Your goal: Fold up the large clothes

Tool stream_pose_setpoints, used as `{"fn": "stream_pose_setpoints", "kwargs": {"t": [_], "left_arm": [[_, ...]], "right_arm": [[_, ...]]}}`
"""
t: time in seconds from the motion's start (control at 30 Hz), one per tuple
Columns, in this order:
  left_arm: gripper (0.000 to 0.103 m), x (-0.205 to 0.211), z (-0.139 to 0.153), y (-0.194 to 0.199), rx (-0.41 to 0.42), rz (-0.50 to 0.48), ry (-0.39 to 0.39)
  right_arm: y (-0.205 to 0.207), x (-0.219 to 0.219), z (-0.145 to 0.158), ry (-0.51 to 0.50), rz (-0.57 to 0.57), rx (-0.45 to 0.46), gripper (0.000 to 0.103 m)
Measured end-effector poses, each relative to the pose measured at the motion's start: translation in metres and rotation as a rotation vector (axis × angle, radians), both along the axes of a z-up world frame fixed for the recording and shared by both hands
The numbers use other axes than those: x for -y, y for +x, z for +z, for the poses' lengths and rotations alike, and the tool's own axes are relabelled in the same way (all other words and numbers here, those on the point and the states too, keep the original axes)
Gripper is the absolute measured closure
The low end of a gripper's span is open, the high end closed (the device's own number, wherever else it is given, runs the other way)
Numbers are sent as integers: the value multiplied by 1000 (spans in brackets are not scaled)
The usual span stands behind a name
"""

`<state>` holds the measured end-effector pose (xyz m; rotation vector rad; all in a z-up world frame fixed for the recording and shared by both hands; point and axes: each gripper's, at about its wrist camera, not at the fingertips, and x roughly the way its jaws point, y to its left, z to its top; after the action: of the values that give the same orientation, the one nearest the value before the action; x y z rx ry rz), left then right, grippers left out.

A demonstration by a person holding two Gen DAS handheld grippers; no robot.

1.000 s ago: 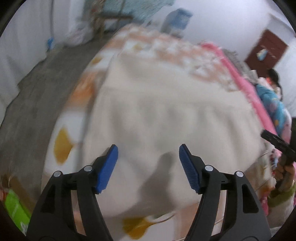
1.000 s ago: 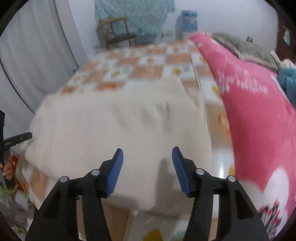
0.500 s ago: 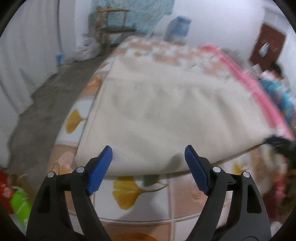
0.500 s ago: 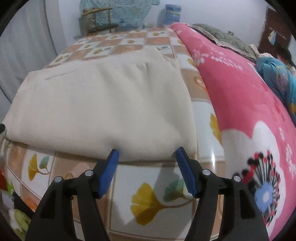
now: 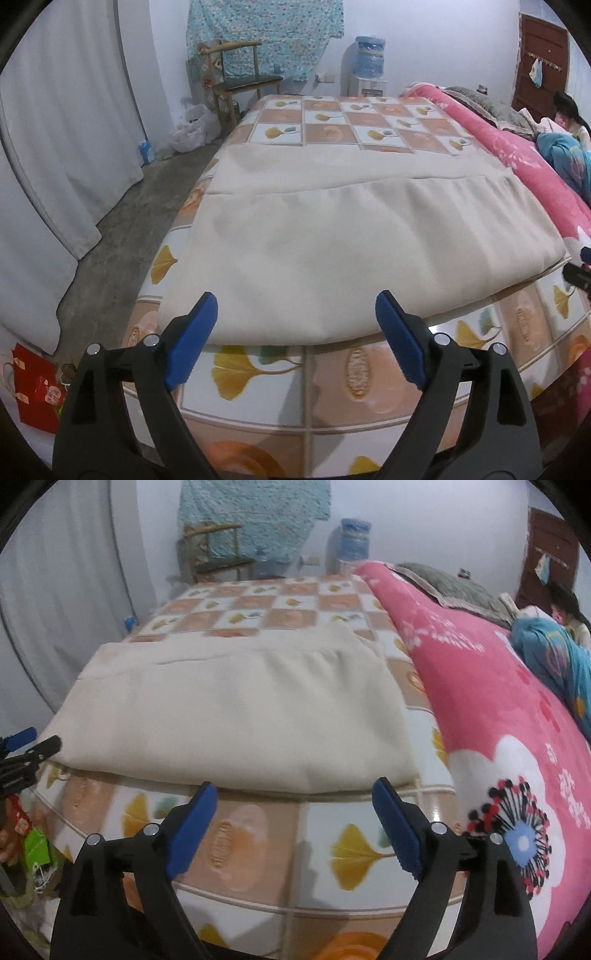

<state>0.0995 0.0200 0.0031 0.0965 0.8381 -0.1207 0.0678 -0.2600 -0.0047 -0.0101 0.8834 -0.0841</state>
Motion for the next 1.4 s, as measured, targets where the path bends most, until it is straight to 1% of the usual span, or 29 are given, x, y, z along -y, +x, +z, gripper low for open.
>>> {"fn": "stream_pose_setpoints", "kwargs": {"t": [0.1, 0.17, 0.37, 0.5, 0.77, 1.03, 1.17, 1.33, 1.4], "left_arm": [[19, 7, 3, -4, -2, 7, 7], [18, 11, 4, -6, -4, 13, 13], [18, 15, 4, -9, -14, 20, 9], [18, 18, 2, -10, -22, 26, 31], [18, 18, 4, -11, -14, 41, 49], [18, 18, 8, -12, -22, 37, 25], [18, 19, 11, -14, -11, 44, 13], [14, 20, 14, -18, 3, 69, -4], [14, 21, 15, -19, -1, 60, -20]], "right_arm": [[1, -18, 0, -8, 46, -6, 18], [1, -26, 1, -15, 62, -6, 15], [-6, -41, -4, -9, 95, -29, 14], [-9, -45, -4, -26, 84, -26, 14], [-9, -43, -1, -16, 64, -17, 12], [-11, -43, 2, -11, 56, -8, 12], [-13, -43, 8, -10, 47, 8, 10], [-17, -42, 13, -14, 43, 25, 10], [-18, -42, 15, -17, 41, 32, 10]]}}
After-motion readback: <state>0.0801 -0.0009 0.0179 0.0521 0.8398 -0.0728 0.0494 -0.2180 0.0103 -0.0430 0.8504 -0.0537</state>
